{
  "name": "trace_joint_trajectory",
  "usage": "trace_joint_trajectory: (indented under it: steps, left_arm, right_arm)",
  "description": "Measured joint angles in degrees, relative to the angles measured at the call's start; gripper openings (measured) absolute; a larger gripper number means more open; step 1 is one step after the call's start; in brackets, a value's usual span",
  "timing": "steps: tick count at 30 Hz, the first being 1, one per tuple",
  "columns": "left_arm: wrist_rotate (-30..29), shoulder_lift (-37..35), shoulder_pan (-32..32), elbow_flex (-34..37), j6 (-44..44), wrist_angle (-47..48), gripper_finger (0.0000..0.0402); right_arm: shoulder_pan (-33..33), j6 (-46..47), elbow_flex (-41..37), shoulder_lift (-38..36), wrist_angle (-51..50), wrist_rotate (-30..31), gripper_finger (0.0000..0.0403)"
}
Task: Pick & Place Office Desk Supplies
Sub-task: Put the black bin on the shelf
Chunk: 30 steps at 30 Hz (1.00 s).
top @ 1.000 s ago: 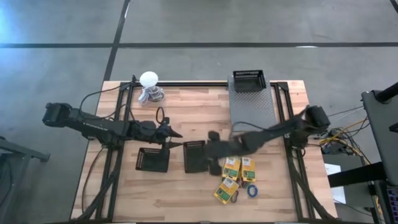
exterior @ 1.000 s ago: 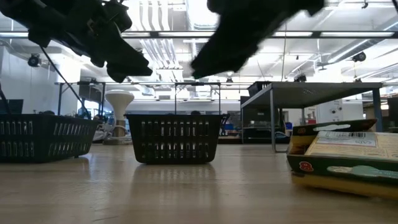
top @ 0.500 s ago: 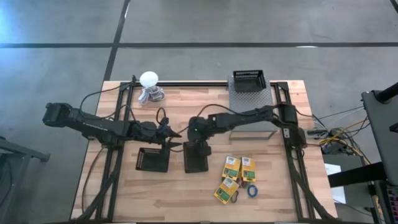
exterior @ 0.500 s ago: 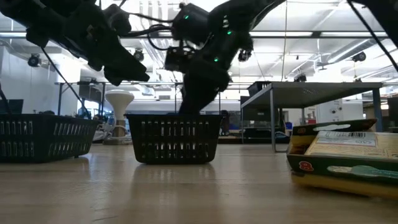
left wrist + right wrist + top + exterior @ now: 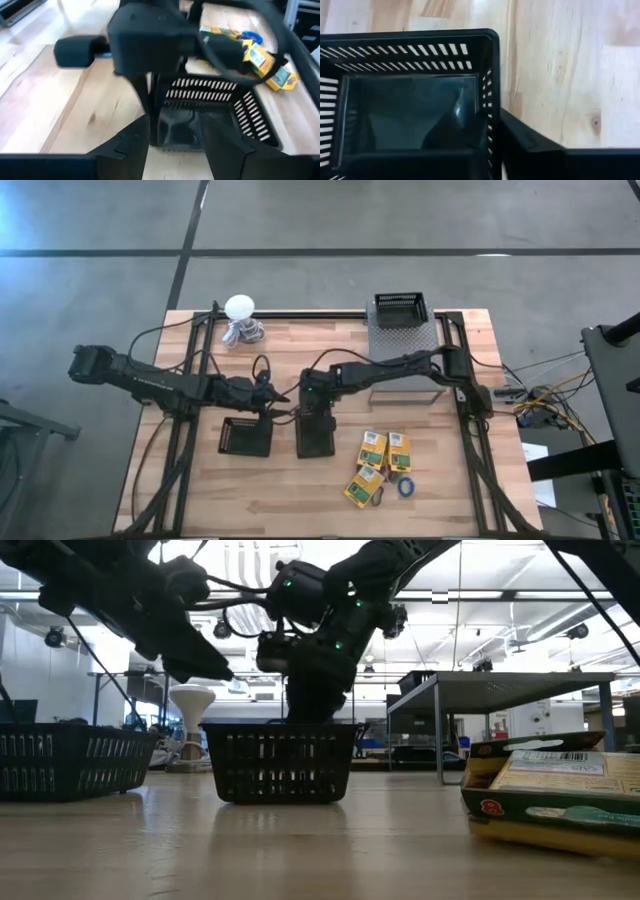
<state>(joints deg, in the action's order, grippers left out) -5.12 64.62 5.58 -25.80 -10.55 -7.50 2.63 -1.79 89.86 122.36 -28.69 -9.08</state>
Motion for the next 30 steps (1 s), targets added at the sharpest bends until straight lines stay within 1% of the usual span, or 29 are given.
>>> trace_joint_trajectory:
  steps: [5,8,10,12,15,18,21,24,30]
  left_arm:
    - [-2.4,0.0,0.0,0.0,-0.5,2.3,0.0177]
    - [-2.7,0.0,0.1,0.0,-0.2,3.5,0.0177]
    - [-2.7,0.0,0.5,0.0,0.5,4.0,0.0177]
    - [-2.7,0.0,0.8,0.0,1.3,4.8,0.0177]
    - [-3.2,0.0,0.9,0.0,1.5,5.7,0.0177]
    - [-5.8,0.0,0.9,0.0,1.5,6.5,0.0177]
    - [-9.5,0.0,0.9,0.0,1.1,6.7,0.0177]
    - [-12.2,0.0,0.9,0.0,-0.2,6.7,0.0177]
    - [-15.0,0.0,0.9,0.5,-3.3,5.4,0.0177]
  right_arm:
    - [-0.6,7.5,-1.2,-1.5,-1.7,0.1,0.0011]
    - [-1.2,10.7,-2.3,-2.1,-2.2,0.2,0.0010]
    - [-1.7,10.9,-3.0,-3.0,-2.3,0.9,0.0010]
    - [-2.3,10.9,-3.2,-3.6,-2.0,3.1,0.0010]
    - [-3.2,9.9,-4.6,-5.3,-2.3,3.7,0.0010]
    - [-4.1,10.8,-7.2,-8.2,-1.7,4.0,0.0009]
    - [-4.6,14.6,-10.9,-12.6,1.9,5.4,0.0009]
    - [-4.5,20.1,-16.1,-18.7,5.4,8.7,0.0009]
    - [-4.5,30.9,-27.0,-35.3,5.7,23.0,0.0009]
